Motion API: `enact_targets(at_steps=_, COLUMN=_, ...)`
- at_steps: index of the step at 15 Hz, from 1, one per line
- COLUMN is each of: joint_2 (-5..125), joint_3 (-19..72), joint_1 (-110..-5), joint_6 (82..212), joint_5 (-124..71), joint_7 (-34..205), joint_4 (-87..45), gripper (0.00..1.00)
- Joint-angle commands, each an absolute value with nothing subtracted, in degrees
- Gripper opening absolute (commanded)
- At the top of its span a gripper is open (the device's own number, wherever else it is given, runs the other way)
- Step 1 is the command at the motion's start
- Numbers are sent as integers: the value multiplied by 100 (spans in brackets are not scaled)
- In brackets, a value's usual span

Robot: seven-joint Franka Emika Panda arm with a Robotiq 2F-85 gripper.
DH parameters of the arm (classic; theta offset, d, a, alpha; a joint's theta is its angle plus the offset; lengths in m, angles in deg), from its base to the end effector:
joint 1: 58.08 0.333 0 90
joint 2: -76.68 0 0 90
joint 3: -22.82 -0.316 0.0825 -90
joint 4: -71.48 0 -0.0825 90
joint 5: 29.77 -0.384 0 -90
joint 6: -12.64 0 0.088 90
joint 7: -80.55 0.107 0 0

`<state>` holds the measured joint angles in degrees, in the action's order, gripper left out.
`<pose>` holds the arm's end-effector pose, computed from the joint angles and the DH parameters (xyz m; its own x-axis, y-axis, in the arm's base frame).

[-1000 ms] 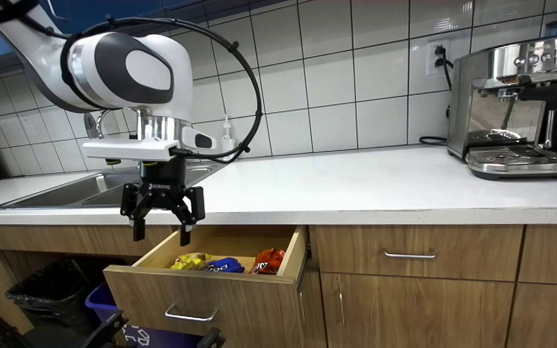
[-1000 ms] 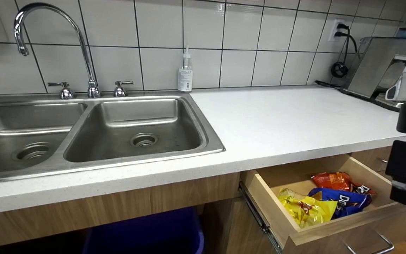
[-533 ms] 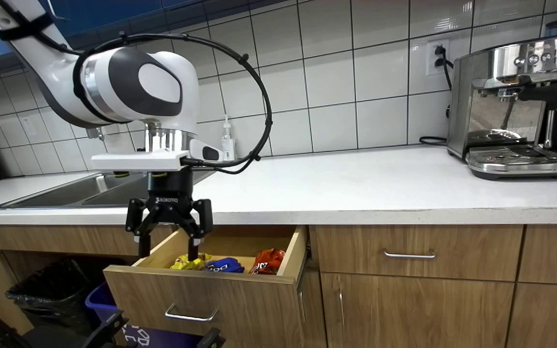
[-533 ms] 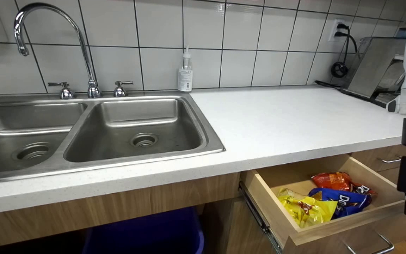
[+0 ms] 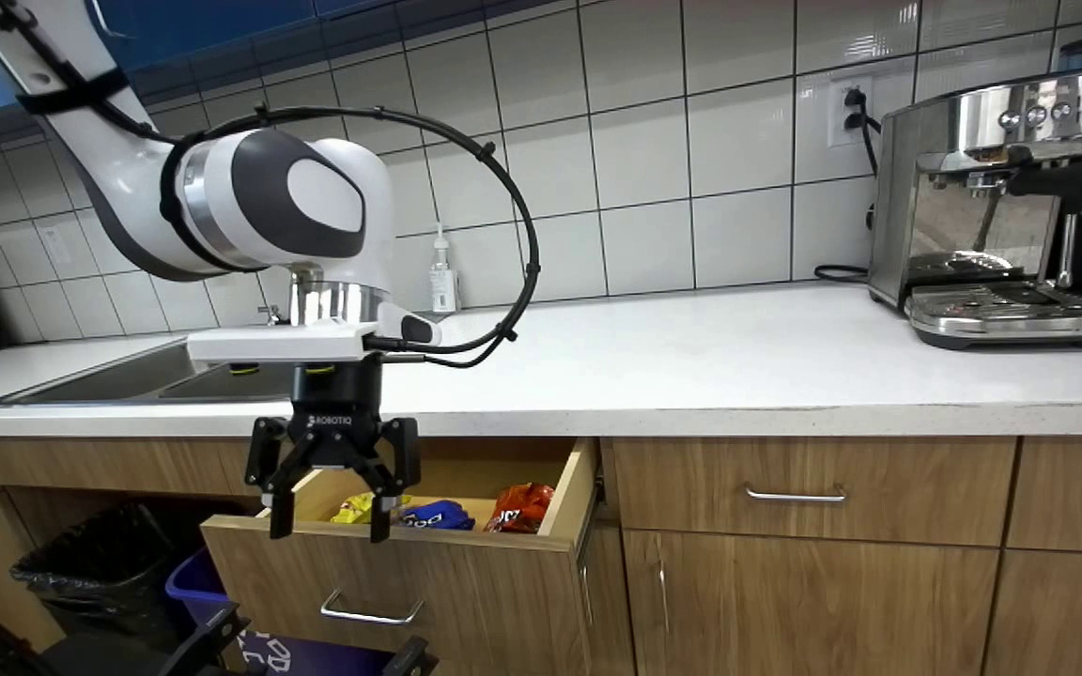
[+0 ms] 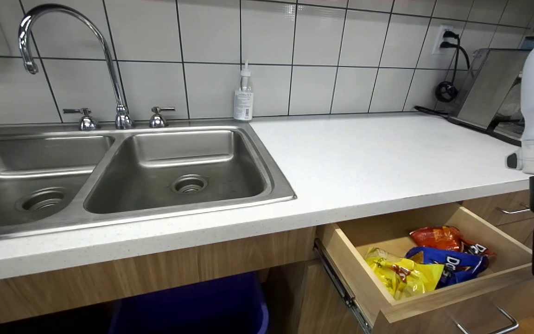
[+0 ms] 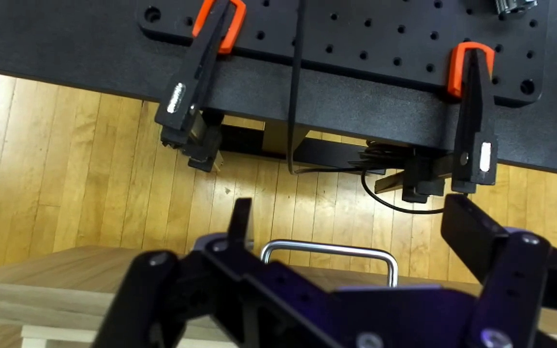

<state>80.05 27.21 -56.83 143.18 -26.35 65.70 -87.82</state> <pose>0.3288 -0.0188 0.2019 0.8730 0.2479 -0.4200 0.2313 -0.9686 -0.0908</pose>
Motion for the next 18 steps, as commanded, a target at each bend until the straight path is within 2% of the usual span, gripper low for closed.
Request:
enact_targets(at_steps=1, joint_2=7681, joint_3=2624, joint_1=-5783, joint_6=14568, joint_5=-2541, joint_7=6623, joint_4=-8775, gripper=100)
enact_targets(at_steps=18, joint_2=6540, joint_3=2392, joint_1=-5845, joint_6=16968, joint_5=-2738, joint_7=6607, joint_4=-8776, gripper=100)
